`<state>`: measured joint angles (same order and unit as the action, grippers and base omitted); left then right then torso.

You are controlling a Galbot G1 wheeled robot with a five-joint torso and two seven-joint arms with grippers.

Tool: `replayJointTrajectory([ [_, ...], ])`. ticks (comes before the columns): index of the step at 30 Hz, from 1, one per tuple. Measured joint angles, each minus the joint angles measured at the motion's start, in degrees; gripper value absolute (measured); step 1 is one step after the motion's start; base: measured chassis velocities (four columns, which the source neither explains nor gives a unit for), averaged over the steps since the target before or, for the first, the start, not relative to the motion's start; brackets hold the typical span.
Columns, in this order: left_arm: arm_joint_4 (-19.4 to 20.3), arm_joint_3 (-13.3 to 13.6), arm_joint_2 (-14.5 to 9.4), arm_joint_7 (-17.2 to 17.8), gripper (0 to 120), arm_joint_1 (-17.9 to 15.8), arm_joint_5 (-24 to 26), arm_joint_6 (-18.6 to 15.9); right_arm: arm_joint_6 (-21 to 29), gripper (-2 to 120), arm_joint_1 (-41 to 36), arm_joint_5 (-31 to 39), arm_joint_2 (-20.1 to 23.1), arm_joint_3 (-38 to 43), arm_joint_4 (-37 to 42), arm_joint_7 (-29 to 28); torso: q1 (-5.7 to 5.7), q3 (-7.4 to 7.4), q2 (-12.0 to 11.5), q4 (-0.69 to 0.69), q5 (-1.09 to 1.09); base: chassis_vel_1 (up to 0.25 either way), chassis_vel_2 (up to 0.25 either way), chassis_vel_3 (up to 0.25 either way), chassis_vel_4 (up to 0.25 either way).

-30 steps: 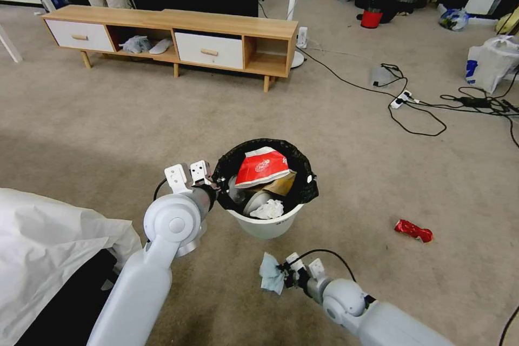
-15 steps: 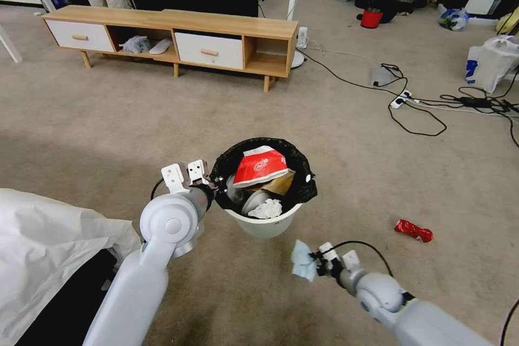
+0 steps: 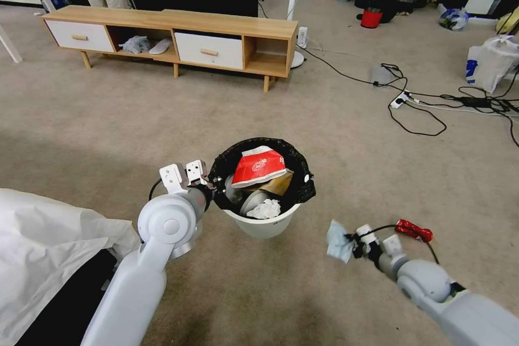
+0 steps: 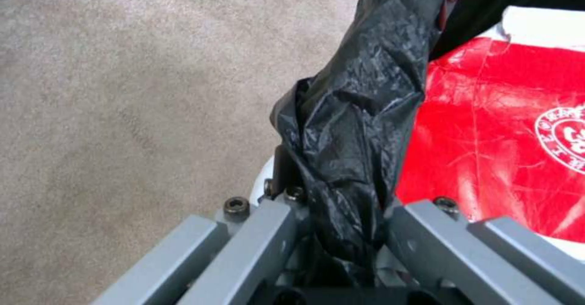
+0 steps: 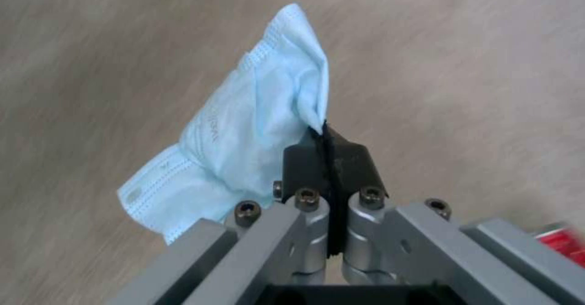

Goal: Pick up the trash bin and place the garbage on the floor into it.

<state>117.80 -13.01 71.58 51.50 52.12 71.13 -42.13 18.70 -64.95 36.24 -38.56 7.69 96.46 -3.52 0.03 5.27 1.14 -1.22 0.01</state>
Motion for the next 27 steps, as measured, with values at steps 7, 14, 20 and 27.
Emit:
replayJointTrajectory([
  [7,-0.57,0.36,-0.12,0.11,2,-0.69,0.42,0.00,6.58,0,2.44,4.32,1.07,6.62,4.95,-5.01,0.00,0.00,0.00,0.00,0.00,0.000,0.000,0.000,0.000],
  [14,-0.69,0.48,-0.40,0.44,2,-1.00,0.65,0.00,16.33,0,6.04,11.81,0.41,11.88,11.19,-10.14,0.00,0.00,0.00,0.00,-0.01,0.000,0.000,0.000,0.000],
  [20,-0.87,0.40,-0.69,0.47,2,-0.77,0.62,0.00,22.99,0,7.97,18.25,1.14,17.20,16.67,-12.26,0.00,0.00,0.00,0.00,0.00,0.000,0.000,0.000,0.000],
  [27,-1.52,1.00,-0.42,0.42,2,-0.87,0.14,0.00,23.94,0,9.64,21.62,2.77,21.87,21.99,-12.67,0.00,0.00,0.00,-0.01,-0.01,0.000,0.000,0.000,0.000],
])
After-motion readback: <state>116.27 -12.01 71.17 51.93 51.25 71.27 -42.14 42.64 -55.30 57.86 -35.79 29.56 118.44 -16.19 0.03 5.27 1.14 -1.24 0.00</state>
